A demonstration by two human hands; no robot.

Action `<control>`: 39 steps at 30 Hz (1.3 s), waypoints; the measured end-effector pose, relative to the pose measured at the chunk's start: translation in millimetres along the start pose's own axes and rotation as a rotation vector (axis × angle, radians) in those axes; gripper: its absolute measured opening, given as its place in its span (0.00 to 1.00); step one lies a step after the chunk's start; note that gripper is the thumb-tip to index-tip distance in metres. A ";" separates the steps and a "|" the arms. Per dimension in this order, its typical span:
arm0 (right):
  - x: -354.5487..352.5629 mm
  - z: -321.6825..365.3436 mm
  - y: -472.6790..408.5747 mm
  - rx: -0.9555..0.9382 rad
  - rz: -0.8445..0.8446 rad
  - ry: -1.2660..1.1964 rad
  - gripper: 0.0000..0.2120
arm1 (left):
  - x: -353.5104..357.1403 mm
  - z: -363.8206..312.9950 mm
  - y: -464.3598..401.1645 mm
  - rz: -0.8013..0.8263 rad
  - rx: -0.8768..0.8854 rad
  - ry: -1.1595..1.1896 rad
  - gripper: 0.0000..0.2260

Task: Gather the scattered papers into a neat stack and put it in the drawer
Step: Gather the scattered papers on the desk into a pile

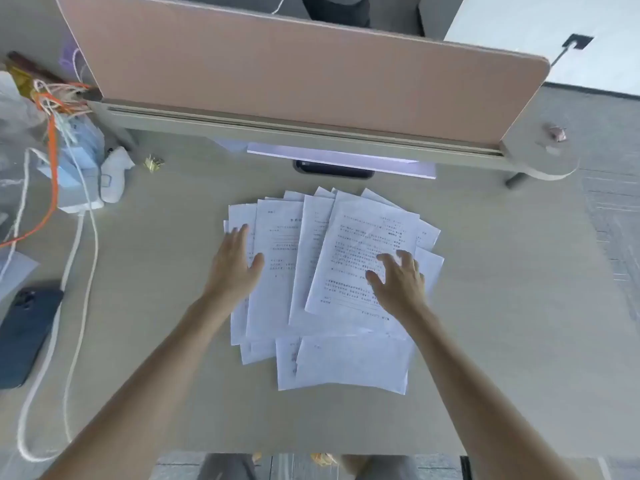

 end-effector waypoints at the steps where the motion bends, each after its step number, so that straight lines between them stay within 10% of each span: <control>1: 9.6 -6.1 -4.9 0.028 -0.032 0.014 0.25 | 9.2 7.6 -5.9 -0.018 0.001 -0.039 0.31; 14: 96.9 -56.9 -29.6 0.071 -0.338 0.164 0.33 | 82.5 66.0 -36.0 -0.229 0.211 -0.466 0.31; 23: 60.4 -74.5 -12.1 0.009 -0.351 -0.246 0.33 | 59.6 54.9 9.3 -0.310 0.198 0.028 0.22; 32: 93.4 -64.9 -30.8 -0.036 -0.329 0.055 0.27 | 75.4 72.4 -24.7 -0.166 0.181 -0.277 0.36; 39: 98.5 -27.9 -50.1 -0.127 -0.273 0.007 0.32 | 76.6 69.2 -14.6 -0.203 0.215 -0.141 0.28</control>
Point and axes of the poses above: each hand's wrist, its own y-axis away from the middle knuckle, its own x-axis out of the palm, z = x × y, the point moved 2 cm from there along -y, towards the middle knuckle, and after that the axes turned 3 degrees about x, right-handed, at the moved point
